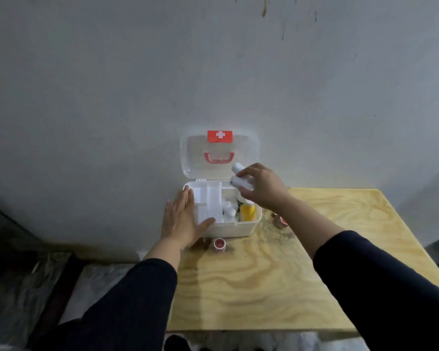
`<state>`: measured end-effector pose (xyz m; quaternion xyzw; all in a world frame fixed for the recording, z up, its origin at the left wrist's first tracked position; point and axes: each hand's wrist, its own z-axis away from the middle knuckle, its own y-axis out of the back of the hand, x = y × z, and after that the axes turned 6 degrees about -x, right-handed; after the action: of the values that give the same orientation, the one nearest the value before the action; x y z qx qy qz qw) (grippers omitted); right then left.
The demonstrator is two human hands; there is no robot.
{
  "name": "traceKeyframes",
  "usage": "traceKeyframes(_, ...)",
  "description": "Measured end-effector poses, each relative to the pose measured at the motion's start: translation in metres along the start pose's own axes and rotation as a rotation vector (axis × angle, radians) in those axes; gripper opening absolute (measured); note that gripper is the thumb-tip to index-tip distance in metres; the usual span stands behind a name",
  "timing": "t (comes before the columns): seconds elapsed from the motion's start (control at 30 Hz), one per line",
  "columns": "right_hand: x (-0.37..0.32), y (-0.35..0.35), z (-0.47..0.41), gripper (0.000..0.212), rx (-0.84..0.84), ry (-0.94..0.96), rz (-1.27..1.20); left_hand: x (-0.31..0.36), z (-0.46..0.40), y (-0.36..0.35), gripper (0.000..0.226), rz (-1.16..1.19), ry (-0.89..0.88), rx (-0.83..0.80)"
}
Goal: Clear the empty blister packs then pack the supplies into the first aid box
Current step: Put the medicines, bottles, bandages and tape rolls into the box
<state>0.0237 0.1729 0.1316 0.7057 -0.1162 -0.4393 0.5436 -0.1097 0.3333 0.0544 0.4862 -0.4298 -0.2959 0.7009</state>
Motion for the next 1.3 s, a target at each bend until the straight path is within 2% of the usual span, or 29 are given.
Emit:
traceKeyframes(0.1,-0.034,-0.020,-0.002,0.035,-0.127,0.046,0.041,-0.023,-0.005,0.006,0.102,0.148,0.061,-0.119)
traceKeyframes(0.17,-0.053,-0.035,-0.004,0.036,-0.195,0.056,0.070,-0.035,-0.009,0.007,0.101,0.203,0.028,-0.193)
traceKeyframes(0.33,-0.078,-0.069,-0.011,0.031,-0.303,0.048,0.159,-0.044,-0.009,0.007,0.090,0.269,-0.034,-0.203)
traceKeyframes(0.43,-0.080,-0.071,-0.017,0.041,-0.355,-0.015,0.180,-0.048,-0.010,0.003,0.093,0.281,-0.038,-0.200)
traceKeyframes(0.6,-0.079,-0.066,-0.032,0.044,-0.262,-0.136,0.124,-0.052,-0.011,0.002,0.093,0.267,-0.080,-0.209)
traceKeyframes(0.77,-0.075,-0.071,-0.038,0.042,-0.287,-0.212,0.159,-0.053,-0.012,0.002,0.092,0.259,-0.105,-0.222)
traceKeyframes(0.93,-0.068,-0.063,-0.031,0.036,-0.194,-0.269,0.092,-0.048,-0.008,0.018,0.089,0.137,-0.098,-0.210)
traceKeyframes(1.07,-0.059,-0.038,-0.019,0.033,-0.140,-0.267,0.073,-0.033,-0.015,0.043,0.078,0.013,-0.167,-0.164)
traceKeyframes(1.3,-0.025,0.004,0.015,0.033,-0.145,-0.381,0.095,0.033,-0.033,0.085,0.053,0.019,-0.327,-0.259)
